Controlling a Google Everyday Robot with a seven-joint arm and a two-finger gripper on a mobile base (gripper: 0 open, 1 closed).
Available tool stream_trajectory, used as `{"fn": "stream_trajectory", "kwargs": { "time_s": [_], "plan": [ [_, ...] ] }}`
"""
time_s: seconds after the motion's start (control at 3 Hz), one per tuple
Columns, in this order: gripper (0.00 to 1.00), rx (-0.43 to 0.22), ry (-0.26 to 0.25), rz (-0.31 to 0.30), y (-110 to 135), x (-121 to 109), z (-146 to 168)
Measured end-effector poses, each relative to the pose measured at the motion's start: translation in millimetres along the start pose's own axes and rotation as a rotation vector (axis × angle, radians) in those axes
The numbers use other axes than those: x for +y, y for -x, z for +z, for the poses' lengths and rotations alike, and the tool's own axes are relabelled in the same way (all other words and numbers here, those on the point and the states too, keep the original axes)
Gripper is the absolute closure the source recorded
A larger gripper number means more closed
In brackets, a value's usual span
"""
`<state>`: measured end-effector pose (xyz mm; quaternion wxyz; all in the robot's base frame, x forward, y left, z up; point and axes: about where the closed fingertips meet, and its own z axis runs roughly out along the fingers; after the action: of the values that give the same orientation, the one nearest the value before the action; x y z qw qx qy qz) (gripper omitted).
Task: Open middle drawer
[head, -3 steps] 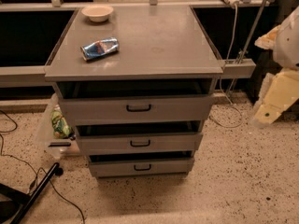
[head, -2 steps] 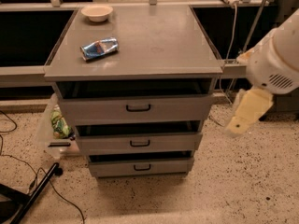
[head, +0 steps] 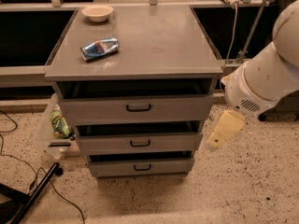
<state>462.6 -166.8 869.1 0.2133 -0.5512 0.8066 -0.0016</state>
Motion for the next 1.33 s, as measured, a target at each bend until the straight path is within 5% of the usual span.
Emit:
{"fn": "stream_trajectory", "kwargs": {
  "time_s": [0.33,0.67,1.0,1.33],
  "plan": [
    [0.00,-0.025,0.047,0.004,1.9,-2.8,28.8],
    [0.00,-0.117,0.106,0.057,-6.5,3.1,82.1],
    [0.00,-0.222,0.046,0.083,-3.2,-1.1,109.8],
    [0.00,-0.221,0.047,0.083,-3.0,-1.1,110.6]
  ]
}}
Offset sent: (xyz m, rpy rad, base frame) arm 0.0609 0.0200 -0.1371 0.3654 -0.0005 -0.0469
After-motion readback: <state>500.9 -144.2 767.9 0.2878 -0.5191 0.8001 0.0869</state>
